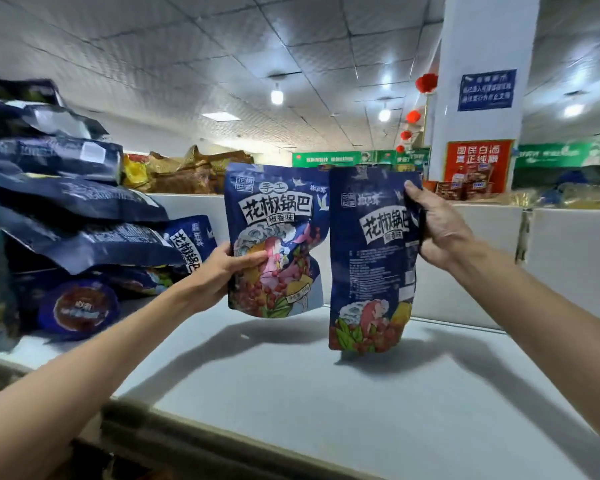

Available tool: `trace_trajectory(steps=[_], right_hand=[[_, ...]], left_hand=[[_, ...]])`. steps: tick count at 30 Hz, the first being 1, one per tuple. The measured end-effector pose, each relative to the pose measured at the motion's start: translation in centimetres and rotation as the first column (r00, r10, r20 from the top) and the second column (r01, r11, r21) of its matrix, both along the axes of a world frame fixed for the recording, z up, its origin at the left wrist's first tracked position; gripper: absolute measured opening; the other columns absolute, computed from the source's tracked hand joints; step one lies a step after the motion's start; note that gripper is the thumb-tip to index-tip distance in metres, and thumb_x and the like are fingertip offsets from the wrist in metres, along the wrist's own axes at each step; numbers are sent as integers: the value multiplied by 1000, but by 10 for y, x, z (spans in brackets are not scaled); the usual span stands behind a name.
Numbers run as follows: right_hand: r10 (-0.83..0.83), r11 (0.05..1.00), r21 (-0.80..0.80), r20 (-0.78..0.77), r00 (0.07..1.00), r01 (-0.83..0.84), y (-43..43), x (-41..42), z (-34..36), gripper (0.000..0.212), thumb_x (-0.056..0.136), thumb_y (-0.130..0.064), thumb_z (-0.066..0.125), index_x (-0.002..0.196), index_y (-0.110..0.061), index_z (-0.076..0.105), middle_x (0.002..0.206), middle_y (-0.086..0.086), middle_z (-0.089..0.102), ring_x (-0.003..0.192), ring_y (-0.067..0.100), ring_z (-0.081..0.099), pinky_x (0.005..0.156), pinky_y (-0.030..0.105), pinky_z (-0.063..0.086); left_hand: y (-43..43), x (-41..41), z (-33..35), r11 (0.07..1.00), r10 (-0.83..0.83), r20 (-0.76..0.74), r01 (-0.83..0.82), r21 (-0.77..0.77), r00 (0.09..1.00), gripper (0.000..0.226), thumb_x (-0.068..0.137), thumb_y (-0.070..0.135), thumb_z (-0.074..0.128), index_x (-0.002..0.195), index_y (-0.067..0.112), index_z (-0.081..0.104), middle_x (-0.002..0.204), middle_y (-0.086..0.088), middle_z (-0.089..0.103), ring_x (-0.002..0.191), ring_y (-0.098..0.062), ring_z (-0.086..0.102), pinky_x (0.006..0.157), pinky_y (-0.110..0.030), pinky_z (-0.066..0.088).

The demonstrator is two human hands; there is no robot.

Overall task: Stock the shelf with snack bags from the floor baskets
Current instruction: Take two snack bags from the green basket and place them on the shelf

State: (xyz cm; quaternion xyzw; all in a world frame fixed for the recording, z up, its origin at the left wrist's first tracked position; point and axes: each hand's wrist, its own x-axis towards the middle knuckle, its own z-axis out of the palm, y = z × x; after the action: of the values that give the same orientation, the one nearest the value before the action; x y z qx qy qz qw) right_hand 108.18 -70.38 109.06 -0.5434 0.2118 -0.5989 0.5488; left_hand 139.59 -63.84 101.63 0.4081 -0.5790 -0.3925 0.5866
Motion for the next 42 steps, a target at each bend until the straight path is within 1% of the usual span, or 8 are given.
trace_trajectory(steps=[7, 13, 16, 19, 27, 31, 37, 42], right_hand=[[-78, 996, 40, 50, 996, 76, -34, 59, -12, 20, 97, -23, 52, 90, -16, 70, 81, 7, 76, 72, 24, 70, 83, 44, 54], [-257, 964, 47, -109, 960, 263, -40, 67, -30, 27, 94, -37, 53, 99, -17, 69, 81, 0, 74, 88, 25, 66, 93, 48, 49], [-558, 826, -101, -285, 779, 555, -23, 72, -38, 50, 98, -41, 52, 138, -13, 42, 113, -1, 62, 111, 21, 58, 86, 28, 46], [-801, 595, -321, -308, 513, 736, 27, 86, -63, 79, 92, -49, 59, 153, -17, 18, 154, 6, 29, 141, 23, 27, 109, 36, 32], [-577, 759, -296, -717, 391, 579, 58, 151, -130, 137, 60, -72, 75, 156, -22, -10, 165, -1, -9, 152, 22, 0, 120, 45, 16], [-630, 708, -209, -620, 468, 675, 29, 158, -130, 117, 69, -43, 83, 155, -21, 6, 158, 7, 25, 140, 29, 34, 109, 41, 37], [-296, 925, 168, -243, 924, 340, 21, 135, -127, 57, 65, 8, 64, 110, -26, 60, 96, 7, 75, 85, 32, 72, 68, 46, 61], [-237, 935, 155, -394, 888, 319, 5, 90, -102, 41, 72, 2, 65, 111, -4, 56, 99, 13, 74, 98, 37, 68, 85, 50, 57]], left_hand=[[-50, 49, 0, 999, -18, 80, 14, 49, 997, 45, 69, 23, 83, 109, 23, 62, 95, 2, 78, 93, -23, 73, 81, -37, 55], [-72, 77, -15, 996, 2, 64, -7, 85, 998, 61, 59, 38, 88, 112, 22, 63, 104, -3, 77, 101, -29, 71, 82, -38, 55], [-78, 80, -14, 996, -9, 84, 2, 86, 996, 57, 62, 39, 86, 111, 25, 62, 102, 0, 77, 98, -27, 72, 77, -38, 55], [-81, 82, -12, 995, -40, 128, 29, 90, 991, 52, 64, 37, 85, 110, 26, 62, 100, 1, 78, 97, -27, 72, 78, -40, 56], [-83, 92, -19, 986, -85, 199, 54, 158, 976, 86, 46, 44, 94, 121, 25, 56, 111, 0, 74, 107, -26, 68, 90, -49, 54], [-82, 89, -18, 988, -83, 222, 52, 145, 971, 54, 75, 22, 78, 123, 20, 54, 114, -4, 70, 108, -26, 65, 82, -40, 53], [-81, 98, -17, 985, -89, 233, 51, 166, 968, 48, 84, 13, 73, 127, 18, 51, 118, -5, 68, 109, -25, 64, 92, -44, 51], [-83, 108, -15, 981, -71, 177, 36, 191, 982, 46, 76, 15, 76, 117, 24, 57, 114, -3, 72, 112, -29, 64, 100, -53, 48]])
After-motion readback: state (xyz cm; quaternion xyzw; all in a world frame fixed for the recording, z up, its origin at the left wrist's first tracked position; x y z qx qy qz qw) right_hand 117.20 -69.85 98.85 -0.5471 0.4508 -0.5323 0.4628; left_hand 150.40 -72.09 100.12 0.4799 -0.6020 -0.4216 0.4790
